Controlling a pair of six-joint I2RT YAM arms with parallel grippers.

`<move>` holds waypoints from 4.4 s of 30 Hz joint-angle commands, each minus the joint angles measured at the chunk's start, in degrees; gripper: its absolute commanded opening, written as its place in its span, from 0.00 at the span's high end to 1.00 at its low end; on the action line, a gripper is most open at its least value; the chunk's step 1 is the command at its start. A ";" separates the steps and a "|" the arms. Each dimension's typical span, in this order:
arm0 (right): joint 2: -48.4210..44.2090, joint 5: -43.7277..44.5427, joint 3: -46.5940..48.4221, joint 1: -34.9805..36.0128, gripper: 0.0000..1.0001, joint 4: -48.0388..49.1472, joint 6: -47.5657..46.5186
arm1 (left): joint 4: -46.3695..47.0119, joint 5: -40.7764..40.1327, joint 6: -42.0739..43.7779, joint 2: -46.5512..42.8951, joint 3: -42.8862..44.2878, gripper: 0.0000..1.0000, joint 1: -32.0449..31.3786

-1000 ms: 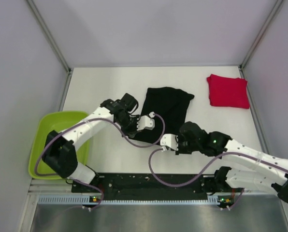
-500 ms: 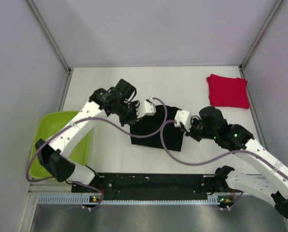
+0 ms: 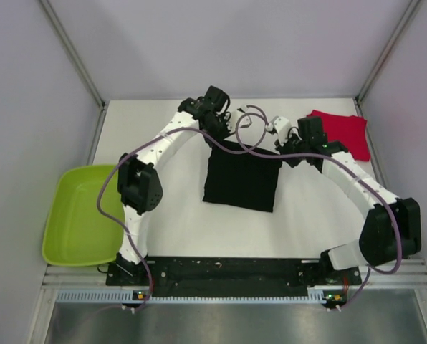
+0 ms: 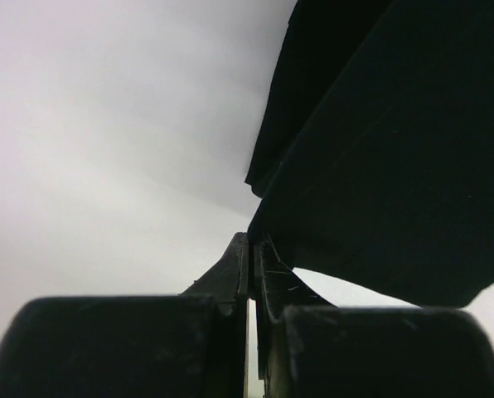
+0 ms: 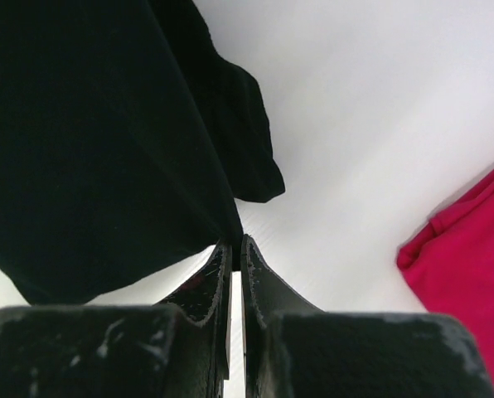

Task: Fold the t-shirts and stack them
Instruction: Fold the long partially folded tshirt into a neat square, then put the neatly folded tshirt into the corner of the board with the right arm

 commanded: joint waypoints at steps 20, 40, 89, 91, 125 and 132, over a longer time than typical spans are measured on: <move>35.00 4.66 24.05 -5.52 0.58 11.24 13.46 | 16.63 -20.78 -6.17 19.30 9.08 0.65 4.06; 24.63 -10.09 13.95 -7.63 0.12 9.92 41.17 | 28.67 6.87 -43.69 -7.15 -23.07 0.17 8.10; 37.46 3.58 41.27 -14.93 1.00 -16.61 15.17 | 25.34 9.97 -40.55 -0.90 -19.83 0.01 18.56; 38.52 7.20 45.31 -15.45 1.00 -18.63 13.67 | 25.34 9.18 -40.02 -1.51 -19.74 0.01 18.56; 42.21 16.79 71.17 -28.98 1.00 -23.12 3.29 | 25.25 5.57 -37.20 -0.82 -20.00 0.01 18.56; 49.15 19.67 70.11 -31.71 1.00 -17.24 0.82 | 24.99 4.26 -36.15 -1.43 -20.18 0.01 18.56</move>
